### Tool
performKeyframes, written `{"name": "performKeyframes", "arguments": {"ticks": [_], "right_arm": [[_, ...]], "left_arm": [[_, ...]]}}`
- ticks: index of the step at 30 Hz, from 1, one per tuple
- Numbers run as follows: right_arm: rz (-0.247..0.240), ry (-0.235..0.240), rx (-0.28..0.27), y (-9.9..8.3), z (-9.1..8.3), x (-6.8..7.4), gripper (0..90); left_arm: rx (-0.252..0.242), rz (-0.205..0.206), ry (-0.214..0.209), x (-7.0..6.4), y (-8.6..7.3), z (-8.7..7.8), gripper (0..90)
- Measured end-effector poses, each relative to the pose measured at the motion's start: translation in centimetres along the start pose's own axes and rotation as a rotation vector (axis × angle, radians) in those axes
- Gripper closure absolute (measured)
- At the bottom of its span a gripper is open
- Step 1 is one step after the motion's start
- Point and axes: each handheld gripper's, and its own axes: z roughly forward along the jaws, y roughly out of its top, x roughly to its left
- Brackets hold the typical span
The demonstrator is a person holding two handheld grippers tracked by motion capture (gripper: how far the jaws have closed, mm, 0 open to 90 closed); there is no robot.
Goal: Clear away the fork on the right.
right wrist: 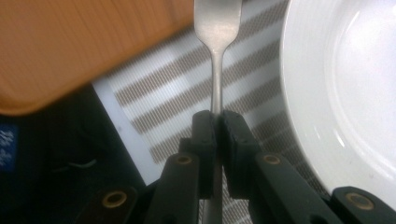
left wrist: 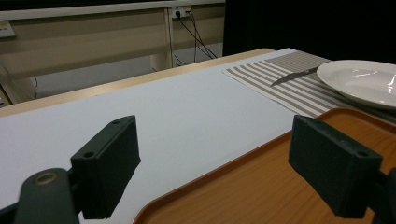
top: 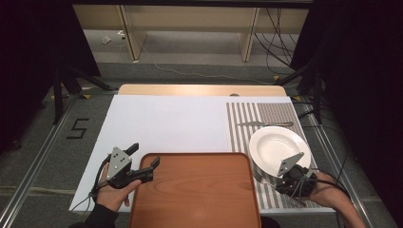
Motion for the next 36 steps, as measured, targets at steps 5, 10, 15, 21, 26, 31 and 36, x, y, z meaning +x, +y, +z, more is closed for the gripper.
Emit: {"name": "performKeyframes", "arguments": {"ticks": [5,10,15,21,26,31,36], "right_arm": [[0.045,0.024,-0.125,1.0,-1.1,0.3,84.5],[0.055,0.036,-0.171,1.8,-1.5,0.9,84.5],[0.057,0.057,-0.213,2.9,-1.6,1.7,84.5],[0.037,0.093,-0.233,4.3,-1.4,2.9,84.6],[0.028,0.115,-0.247,5.3,-1.2,3.8,84.5],[0.008,0.137,-0.243,6.6,-0.4,4.7,84.6],[-0.018,0.159,-0.237,7.7,0.1,5.8,84.5]], "left_arm": [[-0.001,0.000,0.001,0.0,0.0,0.0,16.1],[0.000,-0.001,0.002,0.0,0.0,0.0,16.1],[0.000,-0.002,0.003,0.0,0.0,0.0,16.1],[-0.002,-0.002,0.005,0.0,0.0,0.0,16.1],[-0.003,-0.002,0.004,0.0,0.0,0.0,16.0],[-0.003,-0.003,0.006,0.1,0.0,0.0,16.1],[-0.003,-0.002,0.007,0.1,0.0,0.0,16.1]]}}
